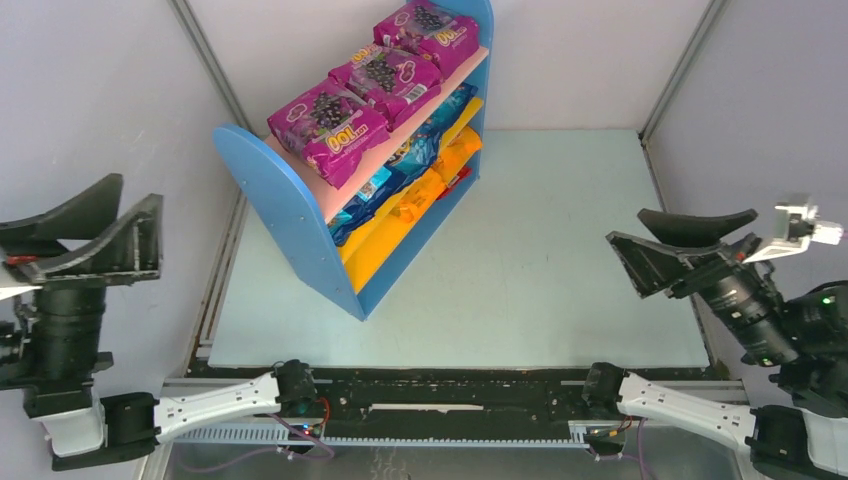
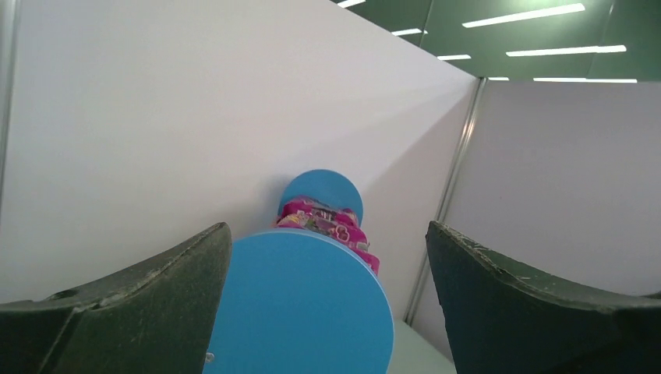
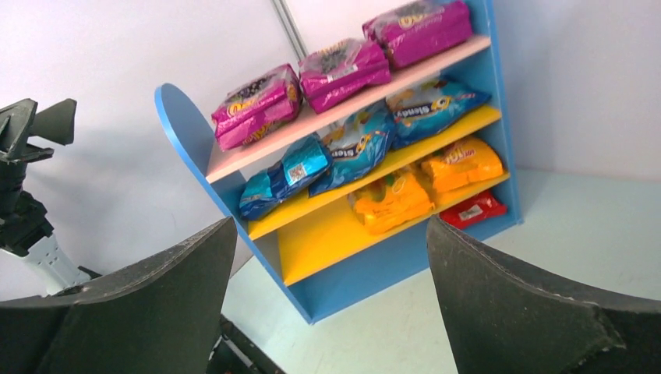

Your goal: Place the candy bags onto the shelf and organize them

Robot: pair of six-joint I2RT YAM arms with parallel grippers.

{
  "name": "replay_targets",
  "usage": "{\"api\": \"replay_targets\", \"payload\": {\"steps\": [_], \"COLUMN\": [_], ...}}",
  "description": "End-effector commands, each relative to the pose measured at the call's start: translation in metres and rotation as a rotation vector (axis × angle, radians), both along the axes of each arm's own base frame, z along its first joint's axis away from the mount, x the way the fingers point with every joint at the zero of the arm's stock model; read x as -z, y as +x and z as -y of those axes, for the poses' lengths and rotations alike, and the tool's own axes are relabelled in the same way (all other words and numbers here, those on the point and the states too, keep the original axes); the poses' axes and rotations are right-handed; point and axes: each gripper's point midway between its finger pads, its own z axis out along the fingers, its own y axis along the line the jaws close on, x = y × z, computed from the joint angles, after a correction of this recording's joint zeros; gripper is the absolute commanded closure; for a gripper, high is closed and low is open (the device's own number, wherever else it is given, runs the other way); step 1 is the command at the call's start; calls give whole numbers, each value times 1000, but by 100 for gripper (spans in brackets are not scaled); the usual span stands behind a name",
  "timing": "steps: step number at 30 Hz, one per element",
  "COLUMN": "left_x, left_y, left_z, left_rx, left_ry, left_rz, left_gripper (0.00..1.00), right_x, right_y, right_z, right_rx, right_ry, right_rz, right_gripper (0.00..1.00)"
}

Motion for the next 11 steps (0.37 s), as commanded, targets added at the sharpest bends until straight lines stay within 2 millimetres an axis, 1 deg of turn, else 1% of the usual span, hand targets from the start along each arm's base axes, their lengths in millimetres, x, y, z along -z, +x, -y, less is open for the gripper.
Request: {"api": "replay_targets", "payload": {"steps": [1, 4, 6, 8, 11], "left_x": [-5, -10, -11, -11, -13], "left_y": [2, 1, 3, 5, 6], "left_z": [-19, -24, -25, -24, -20], "left_rx": [-54, -61, -69, -79, -80], "left_ry": [-21, -42, -44, -39, -33], "left_rz": [-25, -32, -40, -48, -52], "left_gripper": [0, 0, 0, 0, 0], "right_x": [-21, -29, -29, -25, -23], "right_y": [-2, -4, -4, -3, 9], "right_z": [20, 30, 36, 32, 41], "right_rx": [53, 77, 96, 88, 181], "right_ry": [-34, -1, 10, -11, -5], "right_rz": [98, 130, 143, 156, 103], "right_gripper": [0, 0, 0, 0, 0]}}
